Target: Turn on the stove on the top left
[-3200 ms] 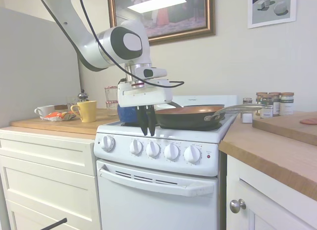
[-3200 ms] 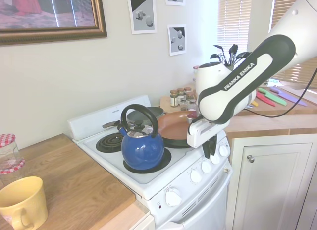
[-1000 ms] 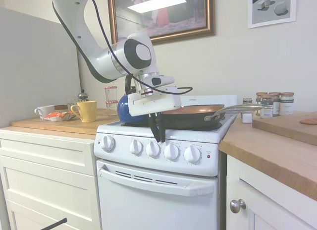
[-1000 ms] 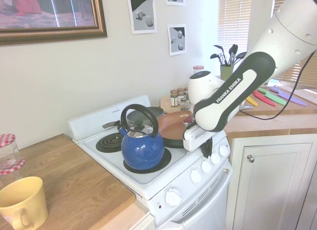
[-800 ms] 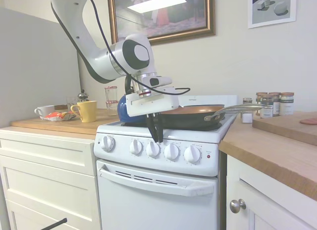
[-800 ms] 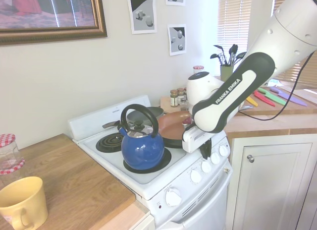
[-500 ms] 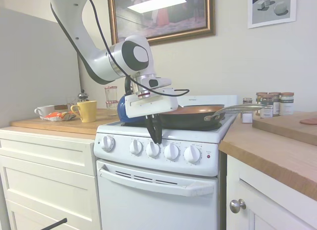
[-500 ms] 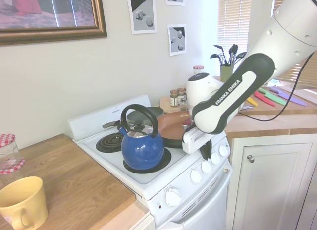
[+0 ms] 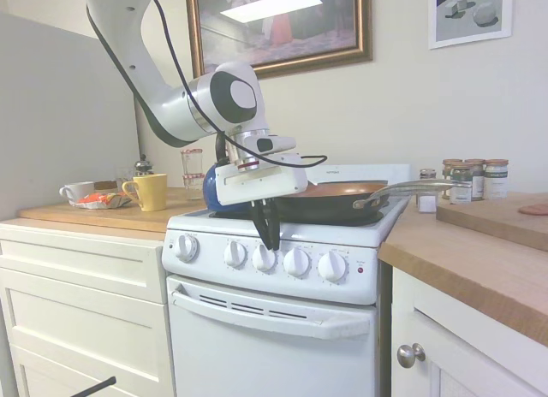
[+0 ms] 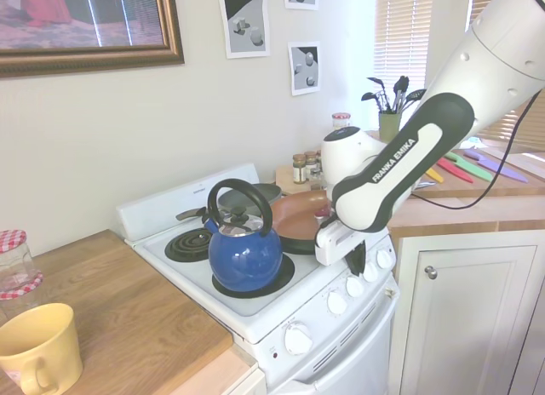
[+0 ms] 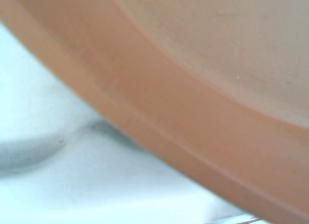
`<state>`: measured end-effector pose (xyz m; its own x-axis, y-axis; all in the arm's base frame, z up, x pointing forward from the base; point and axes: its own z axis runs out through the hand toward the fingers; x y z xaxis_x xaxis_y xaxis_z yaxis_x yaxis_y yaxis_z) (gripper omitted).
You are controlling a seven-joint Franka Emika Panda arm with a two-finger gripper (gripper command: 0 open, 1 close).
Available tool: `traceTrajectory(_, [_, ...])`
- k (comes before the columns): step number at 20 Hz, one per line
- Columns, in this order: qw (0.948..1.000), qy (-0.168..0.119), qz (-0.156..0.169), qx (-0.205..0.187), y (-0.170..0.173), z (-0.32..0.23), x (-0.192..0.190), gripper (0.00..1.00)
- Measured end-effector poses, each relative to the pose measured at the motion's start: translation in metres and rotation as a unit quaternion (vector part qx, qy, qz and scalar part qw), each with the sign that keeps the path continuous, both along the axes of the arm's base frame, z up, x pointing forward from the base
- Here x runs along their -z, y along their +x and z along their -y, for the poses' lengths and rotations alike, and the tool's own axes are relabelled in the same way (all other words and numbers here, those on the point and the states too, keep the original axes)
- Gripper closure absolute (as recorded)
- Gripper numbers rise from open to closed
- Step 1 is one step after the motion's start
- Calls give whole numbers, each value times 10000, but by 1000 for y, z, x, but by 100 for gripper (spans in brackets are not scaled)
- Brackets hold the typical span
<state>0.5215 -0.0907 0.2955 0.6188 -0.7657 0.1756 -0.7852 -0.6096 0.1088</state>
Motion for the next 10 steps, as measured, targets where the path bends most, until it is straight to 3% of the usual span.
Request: traceTrajectory(10, [10000,2,-35,-12,-8,-4,1,100])
